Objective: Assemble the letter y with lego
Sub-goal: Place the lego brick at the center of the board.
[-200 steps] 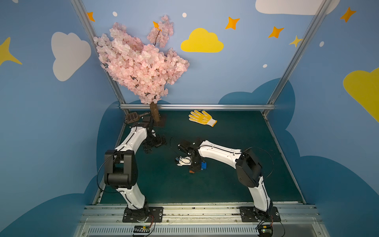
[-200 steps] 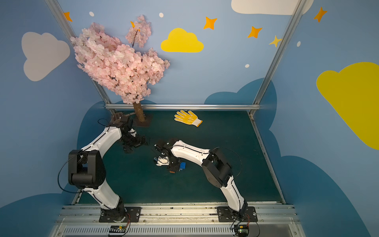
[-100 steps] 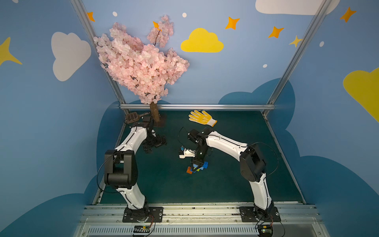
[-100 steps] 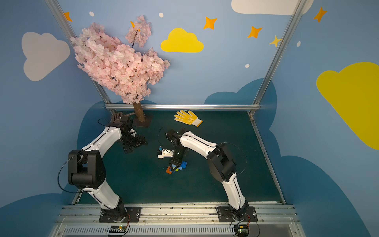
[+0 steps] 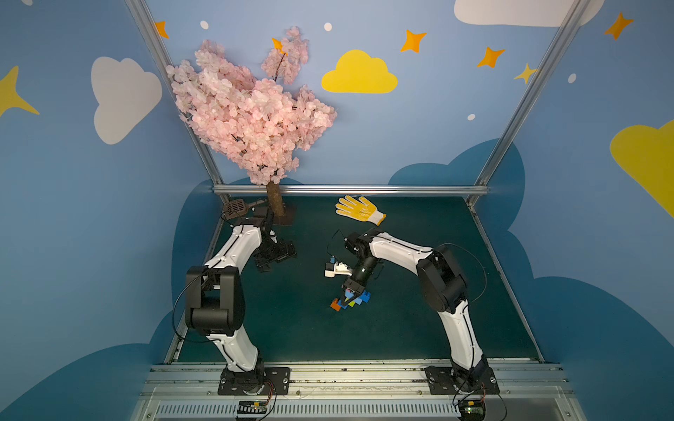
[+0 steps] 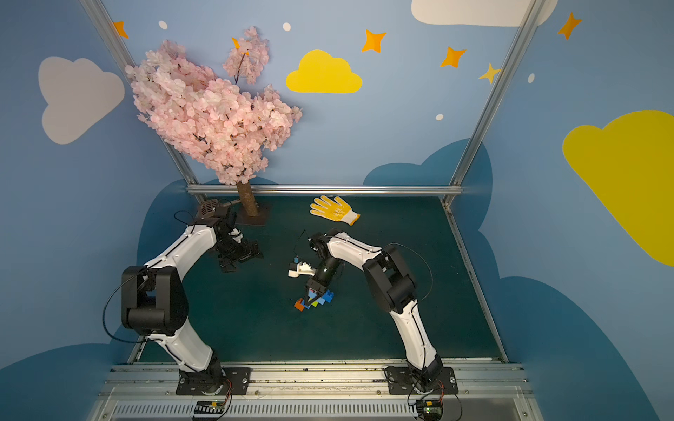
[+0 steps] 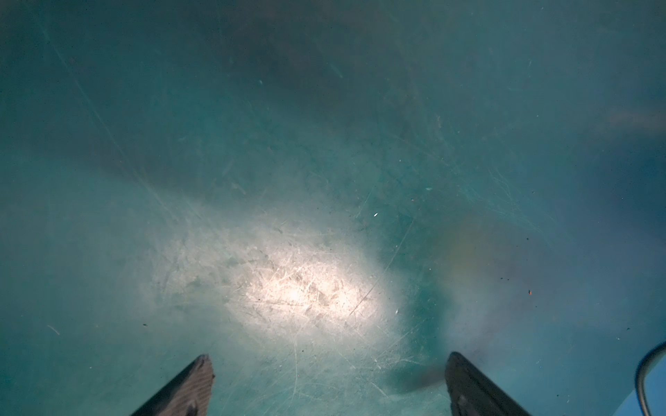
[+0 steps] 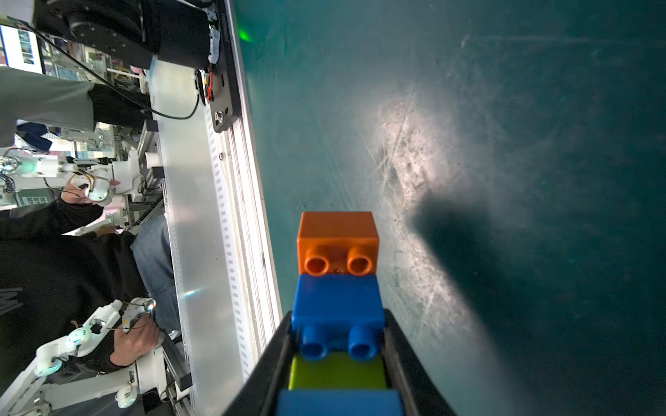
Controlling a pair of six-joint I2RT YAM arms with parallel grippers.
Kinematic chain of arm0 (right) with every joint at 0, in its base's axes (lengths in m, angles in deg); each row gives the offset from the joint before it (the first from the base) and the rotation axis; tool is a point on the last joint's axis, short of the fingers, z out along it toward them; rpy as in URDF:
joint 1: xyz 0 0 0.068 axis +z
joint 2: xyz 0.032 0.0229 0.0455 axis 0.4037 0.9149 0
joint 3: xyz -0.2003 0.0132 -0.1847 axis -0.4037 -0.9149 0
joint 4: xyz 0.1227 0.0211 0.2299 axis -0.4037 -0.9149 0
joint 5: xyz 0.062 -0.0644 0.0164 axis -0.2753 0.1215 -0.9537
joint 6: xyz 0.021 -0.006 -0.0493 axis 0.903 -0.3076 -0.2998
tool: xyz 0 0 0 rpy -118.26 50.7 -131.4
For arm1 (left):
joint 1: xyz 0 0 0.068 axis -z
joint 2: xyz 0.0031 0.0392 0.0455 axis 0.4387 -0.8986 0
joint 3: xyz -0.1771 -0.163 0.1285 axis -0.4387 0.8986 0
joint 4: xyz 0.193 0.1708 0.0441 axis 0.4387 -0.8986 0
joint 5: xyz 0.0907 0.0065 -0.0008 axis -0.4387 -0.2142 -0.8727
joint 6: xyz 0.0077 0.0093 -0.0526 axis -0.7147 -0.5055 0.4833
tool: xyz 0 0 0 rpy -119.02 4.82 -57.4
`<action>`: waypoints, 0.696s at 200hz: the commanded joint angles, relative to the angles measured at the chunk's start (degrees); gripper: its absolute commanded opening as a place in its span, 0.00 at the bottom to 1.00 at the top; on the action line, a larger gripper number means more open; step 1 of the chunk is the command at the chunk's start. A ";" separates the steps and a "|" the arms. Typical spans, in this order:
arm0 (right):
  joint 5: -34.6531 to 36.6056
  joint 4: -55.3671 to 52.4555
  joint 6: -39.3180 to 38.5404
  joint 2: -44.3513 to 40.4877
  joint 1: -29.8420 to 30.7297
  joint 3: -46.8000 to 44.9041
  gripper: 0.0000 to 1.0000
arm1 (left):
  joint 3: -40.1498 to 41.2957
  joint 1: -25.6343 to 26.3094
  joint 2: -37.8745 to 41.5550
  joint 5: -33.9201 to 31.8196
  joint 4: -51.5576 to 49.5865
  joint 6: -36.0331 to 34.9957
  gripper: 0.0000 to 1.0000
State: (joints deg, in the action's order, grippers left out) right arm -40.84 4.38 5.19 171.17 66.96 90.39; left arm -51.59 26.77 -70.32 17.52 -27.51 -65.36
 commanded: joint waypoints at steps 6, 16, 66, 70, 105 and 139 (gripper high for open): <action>-3.39 2.80 0.89 0.61 -1.26 -1.40 0.15 | 0.46 -0.37 -0.81 0.68 -0.14 0.09 1.00; -3.48 2.93 0.90 1.39 -1.49 -1.43 0.16 | 0.42 -0.33 -0.81 0.68 -0.13 0.03 1.00; -3.77 7.23 2.12 2.69 -2.35 -4.32 0.25 | 0.46 -0.34 -0.80 0.59 -0.14 0.07 1.00; -3.87 7.25 2.18 2.85 -2.45 -4.26 0.25 | 0.48 -0.32 -0.84 0.64 -0.09 0.06 1.00; -4.20 7.94 1.90 3.93 -2.74 -4.94 0.29 | 0.46 -0.31 -0.80 0.59 -0.14 0.08 1.00; -6.45 8.65 1.60 4.62 -3.38 -5.30 0.34 | 0.46 -0.34 -0.71 0.42 -0.12 0.09 1.00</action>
State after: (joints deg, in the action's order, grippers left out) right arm -45.04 11.81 7.05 173.94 64.17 85.65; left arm -51.59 26.75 -70.32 17.52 -27.48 -65.36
